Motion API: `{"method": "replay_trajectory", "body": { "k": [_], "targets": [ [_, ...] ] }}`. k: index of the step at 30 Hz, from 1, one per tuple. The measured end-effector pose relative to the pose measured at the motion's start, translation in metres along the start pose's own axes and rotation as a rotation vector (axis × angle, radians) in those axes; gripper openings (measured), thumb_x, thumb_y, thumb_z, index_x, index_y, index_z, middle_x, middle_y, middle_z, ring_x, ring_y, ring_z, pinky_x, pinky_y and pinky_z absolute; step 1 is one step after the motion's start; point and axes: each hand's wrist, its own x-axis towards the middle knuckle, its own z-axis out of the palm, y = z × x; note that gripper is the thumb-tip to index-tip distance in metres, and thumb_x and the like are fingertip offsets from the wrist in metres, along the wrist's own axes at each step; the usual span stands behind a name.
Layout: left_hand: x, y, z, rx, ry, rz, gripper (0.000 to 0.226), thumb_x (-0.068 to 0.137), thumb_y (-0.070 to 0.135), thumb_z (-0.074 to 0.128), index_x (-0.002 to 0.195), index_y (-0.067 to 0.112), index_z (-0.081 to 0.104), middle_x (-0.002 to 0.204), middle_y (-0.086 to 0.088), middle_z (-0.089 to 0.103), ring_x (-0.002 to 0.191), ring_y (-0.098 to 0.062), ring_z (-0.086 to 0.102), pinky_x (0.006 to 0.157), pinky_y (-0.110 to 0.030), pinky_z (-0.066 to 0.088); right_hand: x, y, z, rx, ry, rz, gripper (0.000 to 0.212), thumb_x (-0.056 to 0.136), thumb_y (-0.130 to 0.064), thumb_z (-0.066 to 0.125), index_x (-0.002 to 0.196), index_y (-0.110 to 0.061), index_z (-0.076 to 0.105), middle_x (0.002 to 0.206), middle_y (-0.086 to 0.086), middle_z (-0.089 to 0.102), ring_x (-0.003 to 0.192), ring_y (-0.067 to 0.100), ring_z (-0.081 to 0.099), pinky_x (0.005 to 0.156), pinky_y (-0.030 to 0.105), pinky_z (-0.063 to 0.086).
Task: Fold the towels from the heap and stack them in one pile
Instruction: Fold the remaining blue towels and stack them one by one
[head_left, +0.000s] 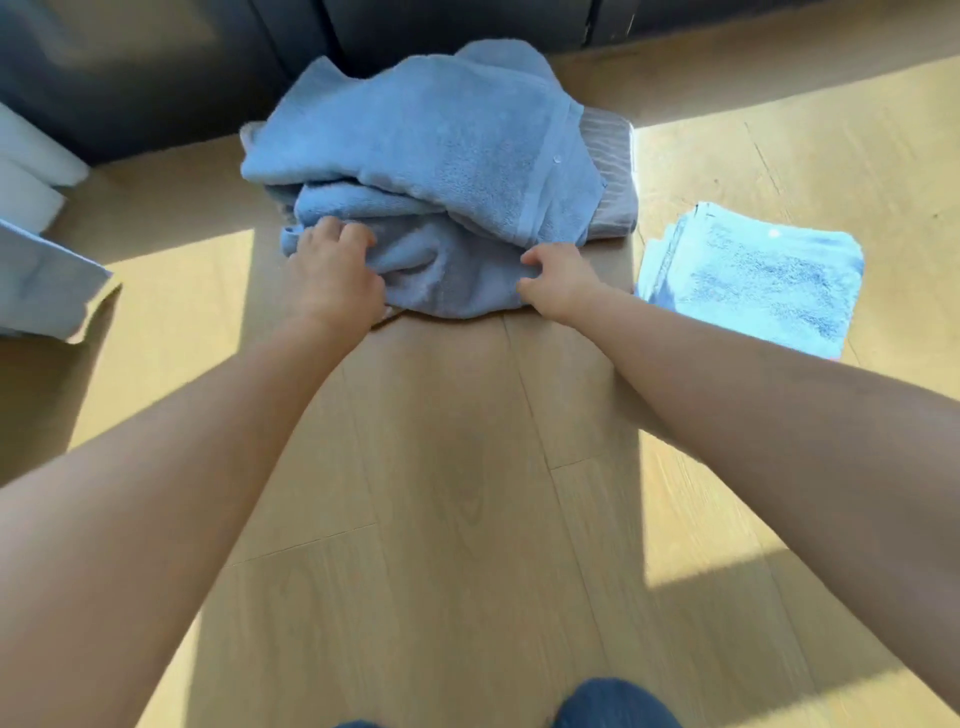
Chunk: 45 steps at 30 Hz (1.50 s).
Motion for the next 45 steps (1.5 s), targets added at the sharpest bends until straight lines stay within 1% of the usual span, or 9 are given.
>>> {"method": "replay_trajectory", "body": {
  "k": [5, 9, 11, 13, 20, 25, 29, 38, 45],
  "targets": [
    [-0.017, -0.034, 0.001, 0.075, -0.049, 0.038, 0.035, 0.088, 0.009, 0.043, 0.123, 0.006, 0.048, 0.130, -0.016, 0.043, 0.120, -0.032, 0.040, 0.095, -0.039, 0.034, 0.010, -0.024, 0.000, 0.227, 0.087, 0.013, 0.040, 0.087, -0.014, 0.055, 0.127, -0.009, 0.053, 0.133, 0.010, 0.051, 0.123, 0.023, 0.048, 0.105, 0.027, 0.035],
    [-0.021, -0.044, 0.005, 0.075, -0.068, 0.013, 0.037, 0.089, 0.010, 0.044, 0.126, 0.007, 0.046, 0.131, -0.015, 0.044, 0.121, -0.030, 0.038, 0.097, -0.039, 0.032, 0.015, -0.036, -0.008, 0.315, 0.276, 0.069, 0.028, 0.088, -0.018, 0.054, 0.113, -0.008, 0.061, 0.110, 0.008, 0.061, 0.112, 0.022, 0.055, 0.096, 0.026, 0.039],
    [-0.020, -0.042, 0.004, 0.074, -0.062, 0.016, 0.036, 0.090, 0.011, 0.043, 0.126, 0.007, 0.046, 0.131, -0.014, 0.044, 0.121, -0.030, 0.038, 0.097, -0.039, 0.033, 0.015, -0.041, -0.013, 0.365, 0.315, 0.093, 0.022, 0.088, -0.014, 0.051, 0.107, -0.011, 0.060, 0.096, 0.001, 0.054, 0.101, 0.019, 0.055, 0.091, 0.025, 0.041],
    [-0.018, -0.038, 0.003, 0.059, -0.058, 0.010, 0.035, 0.090, 0.012, 0.043, 0.125, 0.008, 0.046, 0.131, -0.013, 0.043, 0.121, -0.030, 0.039, 0.096, -0.039, 0.034, 0.011, -0.043, -0.015, 0.360, 0.321, 0.082, 0.013, 0.086, -0.013, 0.049, 0.098, -0.017, 0.053, 0.095, -0.002, 0.048, 0.091, 0.015, 0.047, 0.088, 0.025, 0.041],
    [-0.016, -0.024, 0.010, 0.025, -0.069, 0.022, 0.036, 0.089, 0.012, 0.042, 0.124, 0.006, 0.046, 0.129, -0.014, 0.043, 0.123, -0.029, 0.037, 0.100, -0.038, 0.033, -0.021, -0.035, 0.003, 0.236, 0.235, 0.038, 0.024, 0.086, -0.016, 0.048, 0.110, -0.011, 0.054, 0.116, 0.008, 0.059, 0.109, 0.025, 0.052, 0.084, 0.026, 0.037],
    [-0.011, -0.013, 0.010, 0.017, -0.060, 0.036, 0.036, 0.089, 0.011, 0.042, 0.124, 0.003, 0.047, 0.128, -0.016, 0.044, 0.121, -0.031, 0.038, 0.102, -0.038, 0.032, -0.031, -0.033, 0.008, 0.196, 0.194, -0.006, 0.020, 0.086, -0.016, 0.049, 0.105, -0.011, 0.055, 0.109, 0.009, 0.062, 0.105, 0.026, 0.053, 0.081, 0.026, 0.034],
    [-0.012, -0.002, 0.017, -0.016, -0.057, 0.038, 0.034, 0.089, 0.010, 0.042, 0.122, 0.002, 0.048, 0.126, -0.018, 0.045, 0.119, -0.033, 0.038, 0.102, -0.041, 0.032, -0.045, -0.027, 0.023, 0.197, 0.163, -0.049, 0.018, 0.084, -0.014, 0.051, 0.100, -0.009, 0.056, 0.108, 0.010, 0.062, 0.104, 0.028, 0.054, 0.081, 0.030, 0.039],
    [-0.079, -0.008, 0.071, 0.077, -0.252, 0.012, 0.038, 0.090, 0.014, 0.041, 0.128, 0.009, 0.045, 0.128, -0.011, 0.047, 0.122, -0.028, 0.040, 0.097, -0.038, 0.035, -0.121, 0.023, 0.100, 0.086, 0.042, -0.041, 0.024, 0.085, -0.011, 0.047, 0.107, -0.008, 0.054, 0.110, 0.010, 0.056, 0.108, 0.027, 0.046, 0.084, 0.033, 0.037],
    [-0.140, -0.026, 0.101, 0.099, -0.378, -0.038, 0.040, 0.091, 0.015, 0.040, 0.130, 0.011, 0.042, 0.129, -0.006, 0.046, 0.121, -0.024, 0.041, 0.097, -0.032, 0.035, -0.192, 0.090, 0.135, -0.170, -0.127, 0.001, 0.025, 0.089, -0.014, 0.041, 0.113, -0.016, 0.050, 0.112, 0.001, 0.053, 0.106, 0.019, 0.045, 0.073, 0.025, 0.033]
  ]
}}
